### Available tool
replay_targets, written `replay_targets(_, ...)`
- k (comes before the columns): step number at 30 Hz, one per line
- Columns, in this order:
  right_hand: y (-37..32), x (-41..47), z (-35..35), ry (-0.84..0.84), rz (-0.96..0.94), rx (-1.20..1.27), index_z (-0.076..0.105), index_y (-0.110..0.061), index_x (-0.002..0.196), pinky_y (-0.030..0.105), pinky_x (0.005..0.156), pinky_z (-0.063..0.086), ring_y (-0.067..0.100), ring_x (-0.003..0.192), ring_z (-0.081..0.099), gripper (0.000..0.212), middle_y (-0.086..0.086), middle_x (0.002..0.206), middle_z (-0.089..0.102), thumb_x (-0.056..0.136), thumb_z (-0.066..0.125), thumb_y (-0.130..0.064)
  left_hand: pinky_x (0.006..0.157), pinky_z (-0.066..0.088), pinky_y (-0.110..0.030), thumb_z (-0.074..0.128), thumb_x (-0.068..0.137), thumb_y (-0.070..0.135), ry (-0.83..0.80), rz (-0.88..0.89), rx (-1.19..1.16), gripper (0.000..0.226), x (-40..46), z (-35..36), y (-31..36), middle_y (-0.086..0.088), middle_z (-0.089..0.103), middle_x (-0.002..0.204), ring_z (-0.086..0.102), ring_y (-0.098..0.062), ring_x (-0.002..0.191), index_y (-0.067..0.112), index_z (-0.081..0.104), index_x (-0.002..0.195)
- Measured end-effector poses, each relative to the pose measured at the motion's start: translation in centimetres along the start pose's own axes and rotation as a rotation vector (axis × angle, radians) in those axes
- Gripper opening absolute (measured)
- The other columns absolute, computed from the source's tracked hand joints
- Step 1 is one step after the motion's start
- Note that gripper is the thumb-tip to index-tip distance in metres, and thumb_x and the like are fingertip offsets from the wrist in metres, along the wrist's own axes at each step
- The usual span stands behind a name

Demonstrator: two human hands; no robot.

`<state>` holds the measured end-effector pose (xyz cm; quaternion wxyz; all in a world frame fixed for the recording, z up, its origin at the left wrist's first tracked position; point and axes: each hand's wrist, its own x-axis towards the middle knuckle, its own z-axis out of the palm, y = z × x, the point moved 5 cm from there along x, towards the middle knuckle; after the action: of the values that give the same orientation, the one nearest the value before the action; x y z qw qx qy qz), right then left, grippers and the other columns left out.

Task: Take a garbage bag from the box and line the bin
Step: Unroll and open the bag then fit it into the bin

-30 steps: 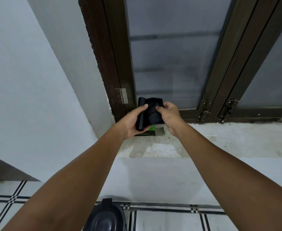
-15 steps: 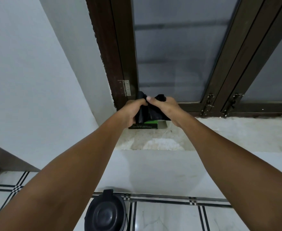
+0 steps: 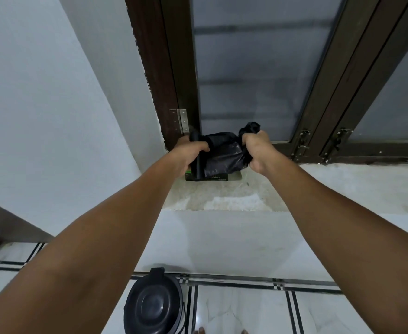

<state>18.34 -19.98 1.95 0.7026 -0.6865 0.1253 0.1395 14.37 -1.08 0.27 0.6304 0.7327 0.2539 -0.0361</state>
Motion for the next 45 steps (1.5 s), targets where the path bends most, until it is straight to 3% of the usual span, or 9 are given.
replay_targets(2,0.3,-0.2,0.2,-0.106,0.061,-0.020,0.056,-0.011,0.112,0.034,0.068,0.053,0.027,0.081,0.063,0.020,0.013,0.103,0.064,0.096,0.049,-0.020,0.097,0.055,-0.046,0.074,0.085,0.014,0.012,0.006,0.014,0.040,-0.1,0.0,0.1,-0.008,0.068,0.116,0.065,-0.028,0.106,0.016,0.061,0.123)
replay_targets(5,0.5,-0.5,0.3,-0.315,0.042,-0.369,0.062,-0.016,0.122,0.036,0.093,0.047,0.018,0.107,0.062,0.067,-0.003,0.119,0.065,0.080,0.069,-0.067,0.090,0.056,-0.039,0.072,0.085,0.012,0.003,0.029,0.025,0.032,-0.1,0.3,0.3,-0.007,0.072,0.109,0.068,-0.026,0.102,0.016,0.066,0.115)
replay_targets(9,0.4,-0.4,0.5,-0.274,-0.136,-0.543,0.069,-0.019,0.097,0.026,0.075,0.050,0.018,0.095,0.066,0.025,0.000,0.099,0.072,0.081,0.083,-0.034,0.085,0.061,-0.039,0.071,0.083,0.010,-0.031,0.038,0.018,0.033,-0.2,0.9,0.6,-0.011,0.075,0.107,0.073,-0.027,0.096,0.014,0.068,0.116)
replay_targets(13,0.4,0.3,0.0,-0.067,-0.160,-0.299,0.066,-0.018,0.090,0.043,0.082,0.058,0.031,0.093,0.070,0.003,0.013,0.100,0.073,0.088,0.069,-0.019,0.086,0.063,-0.048,0.073,0.084,0.007,-0.110,-0.007,0.002,0.038,-0.7,1.5,0.8,-0.016,0.073,0.111,0.074,-0.030,0.099,0.011,0.062,0.120)
replay_targets(19,0.5,0.9,-1.6,0.034,-0.130,-0.047,0.059,-0.022,0.084,0.041,0.078,0.057,0.028,0.087,0.064,0.013,0.007,0.089,0.065,0.095,0.055,-0.017,0.080,0.063,-0.041,0.076,0.078,0.000,-0.134,-0.015,0.002,0.062,-0.8,1.2,0.8,-0.012,0.067,0.120,0.068,-0.029,0.106,0.017,0.054,0.134)
replay_targets(27,0.9,0.6,-2.4,0.070,0.003,0.151,0.048,-0.017,0.091,0.048,0.079,0.059,0.031,0.080,0.063,0.024,0.013,0.093,0.059,0.086,0.050,0.007,0.099,0.055,-0.046,0.077,0.082,0.004,-0.036,0.075,0.128,0.069,-0.4,0.5,0.9,-0.007,0.063,0.128,0.061,-0.029,0.114,0.019,0.049,0.144)
replay_targets(32,1.0,0.1,-1.8,0.026,0.045,0.208,0.054,-0.011,0.118,0.035,0.061,0.053,0.027,0.078,0.063,0.031,0.011,0.099,0.063,0.087,0.054,-0.017,0.094,0.057,-0.044,0.072,0.088,0.008,-0.031,0.105,0.128,0.055,-0.8,0.9,1.1,-0.004,0.063,0.116,0.064,-0.026,0.105,0.019,0.053,0.138)
replay_targets(40,1.1,-0.4,-0.8,-0.262,-0.108,-0.402,0.070,-0.015,0.105,0.035,0.090,0.051,0.020,0.096,0.069,0.058,0.002,0.101,0.075,0.074,0.078,-0.064,0.091,0.052,-0.040,0.056,0.093,0.026,0.006,0.095,0.076,0.017,-1.4,1.1,1.4,-0.007,0.069,0.109,0.066,-0.024,0.099,0.021,0.066,0.107)
replay_targets(45,1.6,0.1,-0.7,-0.248,-0.125,-0.503,0.070,-0.016,0.108,0.032,0.089,0.051,0.018,0.097,0.066,0.046,-0.001,0.104,0.073,0.073,0.088,-0.041,0.080,0.058,-0.034,0.072,0.089,0.031,-0.048,0.125,0.025,0.025,-1.1,1.3,1.0,-0.007,0.076,0.105,0.073,-0.024,0.095,0.017,0.071,0.109)
